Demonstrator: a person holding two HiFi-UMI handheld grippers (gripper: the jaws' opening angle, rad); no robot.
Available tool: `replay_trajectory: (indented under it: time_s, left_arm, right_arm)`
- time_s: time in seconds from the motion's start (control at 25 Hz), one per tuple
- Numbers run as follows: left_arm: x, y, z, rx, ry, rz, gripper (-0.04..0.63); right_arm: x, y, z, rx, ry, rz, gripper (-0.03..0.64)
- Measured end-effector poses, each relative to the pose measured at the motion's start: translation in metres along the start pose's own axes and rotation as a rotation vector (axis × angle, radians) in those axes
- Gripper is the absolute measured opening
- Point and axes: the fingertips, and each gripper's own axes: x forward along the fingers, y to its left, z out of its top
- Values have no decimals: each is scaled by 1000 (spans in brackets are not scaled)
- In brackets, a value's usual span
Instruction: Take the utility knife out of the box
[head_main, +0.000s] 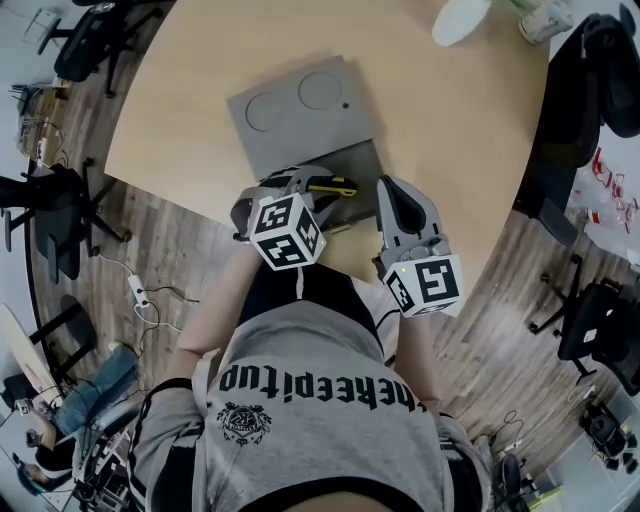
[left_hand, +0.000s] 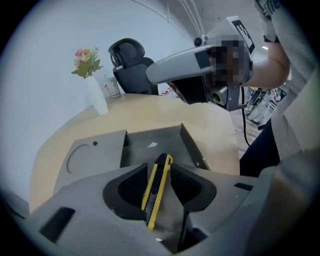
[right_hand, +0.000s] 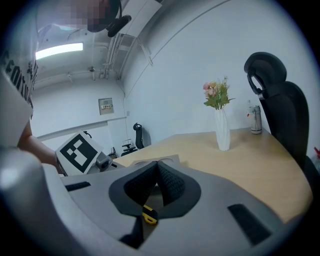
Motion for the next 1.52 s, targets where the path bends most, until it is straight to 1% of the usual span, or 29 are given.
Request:
replay_trajectory:
  time_s: [0.2, 0.4, 0.52, 0.64, 0.76, 0.88, 1.04, 1.28, 1.4, 1.52]
  left_arm:
    - [16, 1, -8, 39, 90, -13, 141]
    - [25, 2, -17, 26, 150, -27, 146]
    - [29, 3, -21, 38, 190, -17, 146]
    - [31, 2, -22, 39, 206, -6, 146]
    - [31, 0, -21, 1, 202, -13, 144]
    - [33, -8, -15, -33, 186, -48, 144]
    - [37, -13, -12, -27, 166, -61, 144]
    - [37, -13, -13, -103, 93, -102, 146]
    - [35, -12, -13, -106, 62, -98, 146]
    - [34, -12, -13, -110, 49, -76, 132]
  right_arm:
    - [-3, -6, -5, 15, 4, -7, 6]
    - [-2, -7, -5, 15, 12, 2, 6]
    - [0, -8, -3, 7, 17, 13, 6]
    - [1, -8, -3, 7, 19, 18, 6]
    - [2, -9, -4, 23, 16, 10, 6]
    - [3, -7, -4, 21, 13, 13, 6]
    - [4, -7, -2, 17, 11, 11, 6]
    - [4, -8, -5, 22, 15, 13, 6]
    - [6, -5, -7, 26, 17, 16, 6]
    - [7, -3, -6, 17, 18, 17, 6]
